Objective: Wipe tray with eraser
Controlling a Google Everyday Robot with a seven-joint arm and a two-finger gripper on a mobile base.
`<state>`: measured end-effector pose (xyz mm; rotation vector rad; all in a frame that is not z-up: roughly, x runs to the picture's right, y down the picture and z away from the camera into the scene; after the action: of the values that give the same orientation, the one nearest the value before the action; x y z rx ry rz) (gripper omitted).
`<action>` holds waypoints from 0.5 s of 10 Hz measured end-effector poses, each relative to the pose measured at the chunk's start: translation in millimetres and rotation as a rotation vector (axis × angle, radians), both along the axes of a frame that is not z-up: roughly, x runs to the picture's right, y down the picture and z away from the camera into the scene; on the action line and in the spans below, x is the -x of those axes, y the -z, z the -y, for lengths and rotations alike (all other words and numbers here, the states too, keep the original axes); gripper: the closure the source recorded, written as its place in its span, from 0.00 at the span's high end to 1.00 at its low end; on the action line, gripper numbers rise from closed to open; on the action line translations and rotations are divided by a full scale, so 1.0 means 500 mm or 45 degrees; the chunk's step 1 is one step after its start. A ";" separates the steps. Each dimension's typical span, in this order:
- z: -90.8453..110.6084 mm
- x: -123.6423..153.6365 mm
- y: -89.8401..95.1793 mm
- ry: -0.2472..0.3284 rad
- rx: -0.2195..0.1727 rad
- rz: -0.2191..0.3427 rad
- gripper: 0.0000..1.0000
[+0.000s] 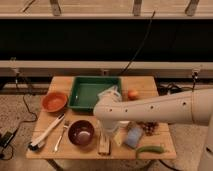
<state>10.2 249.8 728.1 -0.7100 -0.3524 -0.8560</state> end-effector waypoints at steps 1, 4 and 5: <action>-0.001 0.004 -0.009 0.006 0.001 -0.001 0.80; 0.004 0.011 -0.031 0.002 0.010 -0.002 0.80; 0.010 0.009 -0.042 -0.014 0.020 -0.004 0.80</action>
<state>5.8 244.8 749.0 -0.7233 -0.3603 -0.8427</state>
